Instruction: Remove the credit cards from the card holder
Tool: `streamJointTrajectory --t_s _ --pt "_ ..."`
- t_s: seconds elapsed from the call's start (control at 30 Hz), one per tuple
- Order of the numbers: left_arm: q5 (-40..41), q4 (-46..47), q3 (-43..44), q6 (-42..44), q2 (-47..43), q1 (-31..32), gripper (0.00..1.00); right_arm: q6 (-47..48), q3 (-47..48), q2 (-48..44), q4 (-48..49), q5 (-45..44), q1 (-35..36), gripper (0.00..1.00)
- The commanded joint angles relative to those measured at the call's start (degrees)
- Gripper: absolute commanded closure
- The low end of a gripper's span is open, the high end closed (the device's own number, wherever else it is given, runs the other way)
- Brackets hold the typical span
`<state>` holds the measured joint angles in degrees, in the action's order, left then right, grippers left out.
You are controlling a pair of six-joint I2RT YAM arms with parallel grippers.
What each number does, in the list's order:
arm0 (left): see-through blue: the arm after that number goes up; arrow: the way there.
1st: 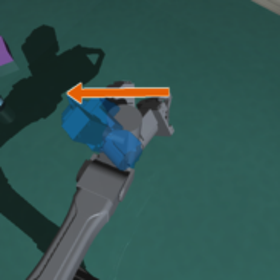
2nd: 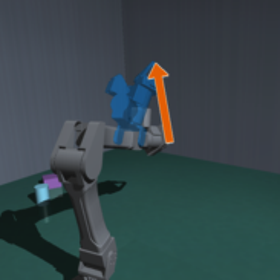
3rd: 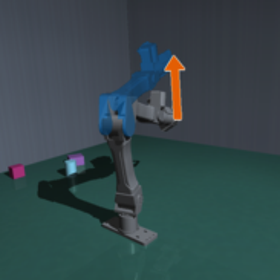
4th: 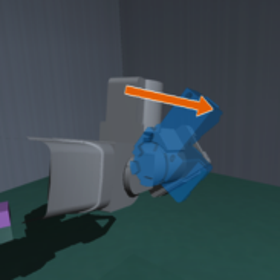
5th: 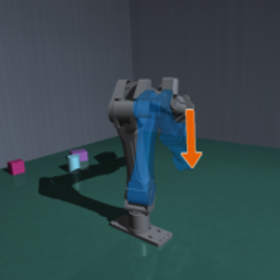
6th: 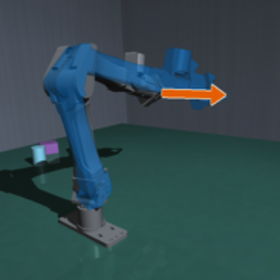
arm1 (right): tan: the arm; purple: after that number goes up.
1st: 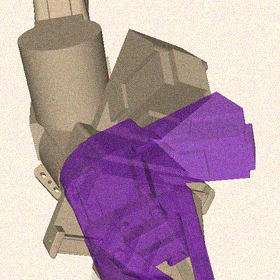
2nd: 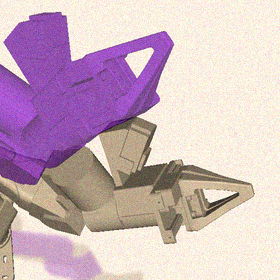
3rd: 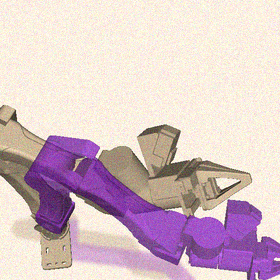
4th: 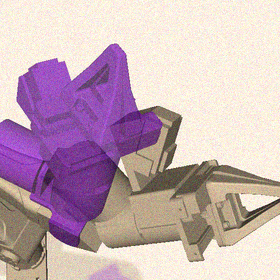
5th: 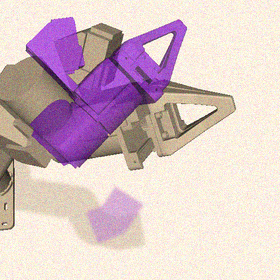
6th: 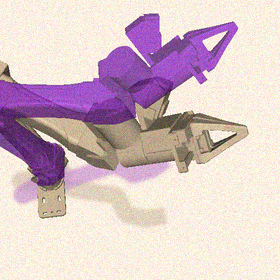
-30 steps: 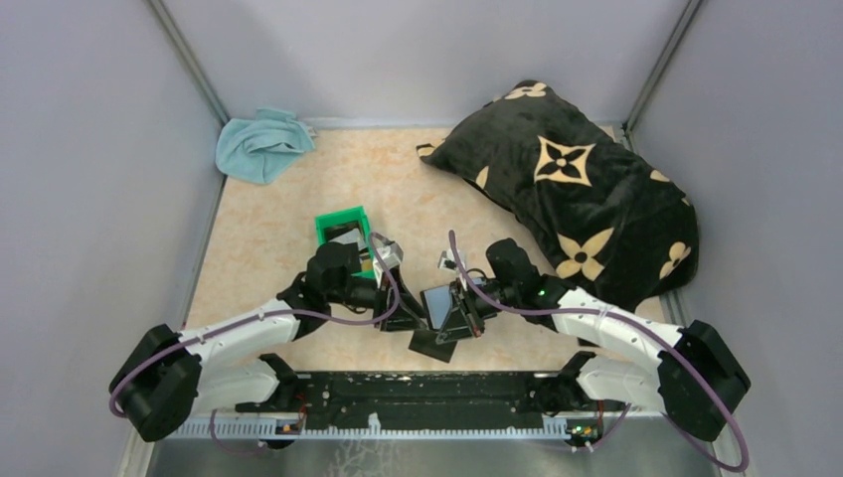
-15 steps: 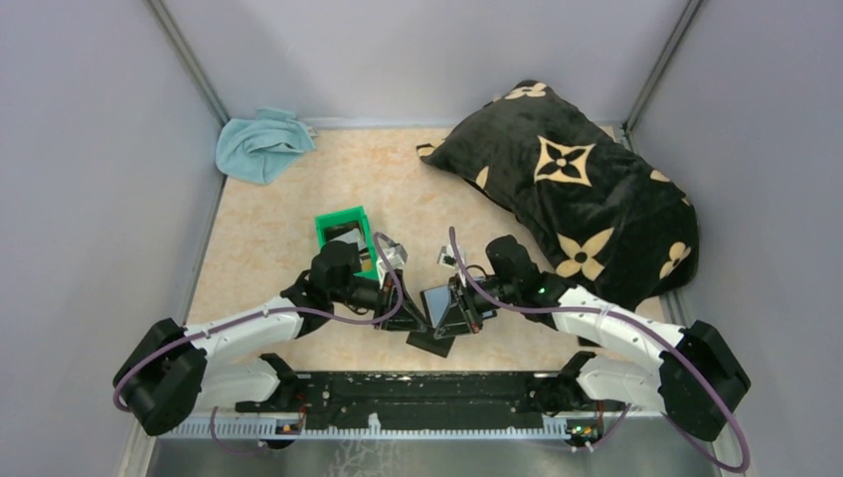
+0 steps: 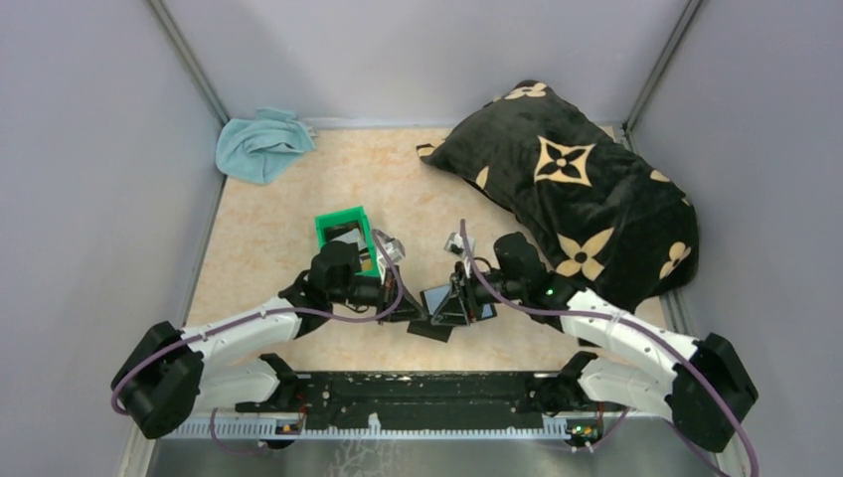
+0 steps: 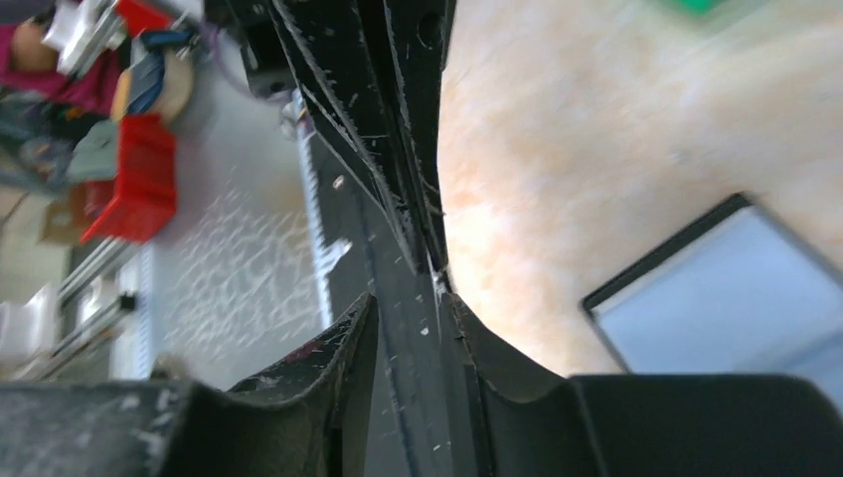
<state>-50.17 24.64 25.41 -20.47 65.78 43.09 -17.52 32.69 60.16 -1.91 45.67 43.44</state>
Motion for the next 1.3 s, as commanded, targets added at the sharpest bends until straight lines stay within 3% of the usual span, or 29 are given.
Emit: streamJointTrajectory --t_s 0.0,0.13,0.3,0.5,0.8,1.0,1.1,1.27 --pt "19.7 -8.7 2.5 1.1 -3.7 -3.4 1.00 -3.9 -0.2 -7.3 6.7 -12.3 -3.7 0.68" --pt "39.1 -12.3 0.6 -4.4 -10.8 -6.7 1.00 -6.5 -1.9 -9.0 5.3 -16.8 -9.5 0.69" --pt "63.5 -22.4 4.3 -6.7 -14.4 -7.2 1.00 -5.7 -2.4 -5.8 3.8 -17.1 -10.0 0.71" --pt "79.6 -25.7 7.1 -11.8 -11.2 -8.0 1.00 -8.1 -4.6 -3.4 8.7 -14.9 -10.0 0.75" --pt "87.6 -21.5 3.6 -19.0 -12.5 -8.7 1.00 -6.9 -6.4 -4.3 7.3 -15.8 -10.0 0.77" --pt "82.8 -21.3 5.7 -20.5 -4.6 -10.5 1.00 -7.0 -6.8 -3.5 8.5 -15.4 -10.0 0.78" --pt "79.7 -16.8 4.9 -19.8 -2.5 -11.9 1.00 -7.1 -6.9 -2.8 8.6 -15.0 -10.0 0.79" --pt "74.1 -16.5 6.5 -20.4 2.0 -16.9 1.00 -7.1 -7.9 -2.6 8.8 -14.8 -10.0 0.80"
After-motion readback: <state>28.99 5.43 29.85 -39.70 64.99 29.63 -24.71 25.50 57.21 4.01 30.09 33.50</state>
